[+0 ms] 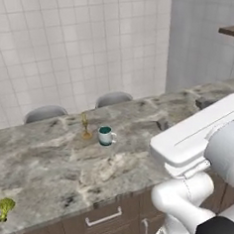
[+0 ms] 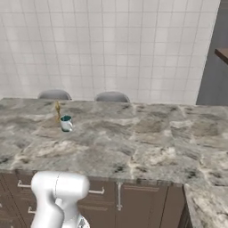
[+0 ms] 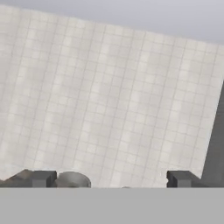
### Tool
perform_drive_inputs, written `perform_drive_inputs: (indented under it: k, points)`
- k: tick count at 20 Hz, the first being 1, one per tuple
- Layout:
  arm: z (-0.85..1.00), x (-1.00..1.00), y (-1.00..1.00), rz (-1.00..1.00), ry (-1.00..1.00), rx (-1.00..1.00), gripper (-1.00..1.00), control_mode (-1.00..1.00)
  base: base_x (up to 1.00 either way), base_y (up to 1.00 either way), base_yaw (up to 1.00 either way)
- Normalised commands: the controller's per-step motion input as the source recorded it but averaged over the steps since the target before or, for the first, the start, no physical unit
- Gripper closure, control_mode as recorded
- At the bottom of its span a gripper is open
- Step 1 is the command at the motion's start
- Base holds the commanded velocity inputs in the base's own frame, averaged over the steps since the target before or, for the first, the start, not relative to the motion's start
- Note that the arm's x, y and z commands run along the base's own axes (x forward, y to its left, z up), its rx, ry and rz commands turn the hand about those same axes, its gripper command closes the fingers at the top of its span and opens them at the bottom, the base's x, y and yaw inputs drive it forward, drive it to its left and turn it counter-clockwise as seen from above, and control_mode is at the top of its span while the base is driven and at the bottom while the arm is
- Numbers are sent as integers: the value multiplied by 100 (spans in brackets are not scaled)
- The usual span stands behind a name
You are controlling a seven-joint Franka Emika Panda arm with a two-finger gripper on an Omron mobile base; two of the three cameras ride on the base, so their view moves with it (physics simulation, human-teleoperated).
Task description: Open the cabinet directly in front. Then move the liquor and the mug to the dining counter with the candle on it.
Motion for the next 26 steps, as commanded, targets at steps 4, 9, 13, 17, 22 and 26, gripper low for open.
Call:
perform_drive_inputs:
  k: [4,9,13,17,22,26]
  points:
    - [0,0,0,0,0,0,-100,100,100,23,-43]
    - [0,0,0,0,0,0,-100,100,100,20,-17]
    - [0,0,0,0,0,0,-100,100,73,-4,-50]
    - [0,0,0,0,0,0,-100,100,0,0,-100]
    - [0,0,0,0,0,0,-100,100,0,0,-100]
    - [0,0,0,0,0,0,-100,100,0,0,-100]
